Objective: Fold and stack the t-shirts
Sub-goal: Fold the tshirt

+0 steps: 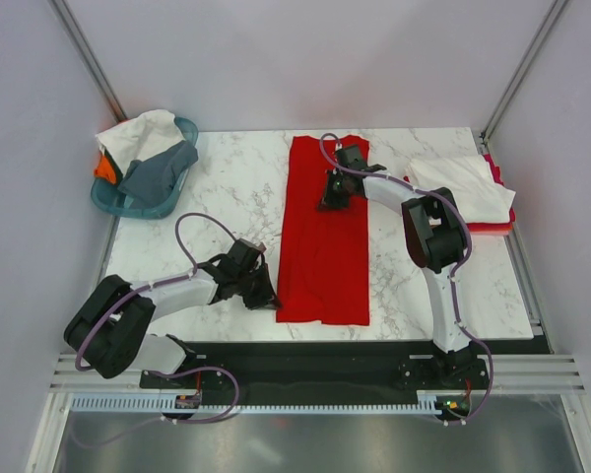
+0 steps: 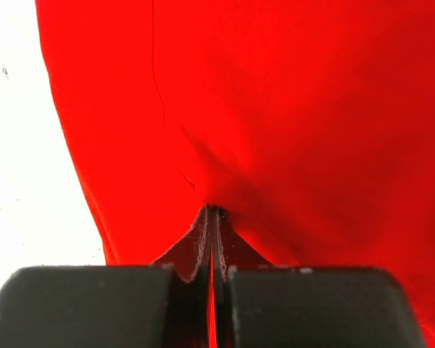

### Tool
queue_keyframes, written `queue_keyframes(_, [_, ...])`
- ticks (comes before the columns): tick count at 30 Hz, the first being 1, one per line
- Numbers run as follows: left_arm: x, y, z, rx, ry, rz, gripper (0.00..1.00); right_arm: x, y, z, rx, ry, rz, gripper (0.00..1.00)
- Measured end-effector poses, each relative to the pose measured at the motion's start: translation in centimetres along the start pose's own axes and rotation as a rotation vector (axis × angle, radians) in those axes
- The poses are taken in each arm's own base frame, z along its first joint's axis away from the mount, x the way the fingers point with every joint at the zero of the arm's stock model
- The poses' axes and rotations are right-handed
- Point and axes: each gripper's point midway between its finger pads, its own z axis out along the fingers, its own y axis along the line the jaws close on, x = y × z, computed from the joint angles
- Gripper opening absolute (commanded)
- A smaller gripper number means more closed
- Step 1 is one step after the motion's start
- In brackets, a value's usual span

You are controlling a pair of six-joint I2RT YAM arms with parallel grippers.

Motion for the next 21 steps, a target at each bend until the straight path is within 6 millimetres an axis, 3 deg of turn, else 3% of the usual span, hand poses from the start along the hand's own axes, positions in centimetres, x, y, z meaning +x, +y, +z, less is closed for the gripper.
queue_keyframes(12, [0.1,0.0,0.0,-0.001,0.007,-0.001,0.02,-0.9,0.7,-2.1,-0.004,-0.018,0.003,0.00])
queue_keyframes(21, [0.4,-0.1,0.0,0.008,0.019,-0.002,0.02,-0.8,0.3,-2.4,0.014,-0.018,0.005,0.15])
